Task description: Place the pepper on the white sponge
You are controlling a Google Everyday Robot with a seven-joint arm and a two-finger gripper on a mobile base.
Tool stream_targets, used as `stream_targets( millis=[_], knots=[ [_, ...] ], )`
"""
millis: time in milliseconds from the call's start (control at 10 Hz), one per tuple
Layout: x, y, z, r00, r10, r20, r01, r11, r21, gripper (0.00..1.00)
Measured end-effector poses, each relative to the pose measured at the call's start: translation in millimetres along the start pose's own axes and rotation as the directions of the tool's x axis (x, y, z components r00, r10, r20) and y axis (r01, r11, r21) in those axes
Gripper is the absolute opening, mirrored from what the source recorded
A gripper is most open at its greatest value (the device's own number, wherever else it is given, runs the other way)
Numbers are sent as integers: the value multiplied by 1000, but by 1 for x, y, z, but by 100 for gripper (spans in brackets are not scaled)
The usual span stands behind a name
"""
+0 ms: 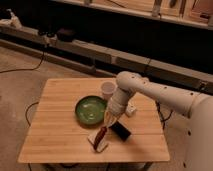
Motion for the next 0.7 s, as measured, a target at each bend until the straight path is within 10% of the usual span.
stream_targets(
  millis=[300,700],
  knots=[
    [-1,1,4,999,11,30,-10,1000,-18,3],
    [2,7,9,997,48,54,-44,996,-75,43]
  ],
)
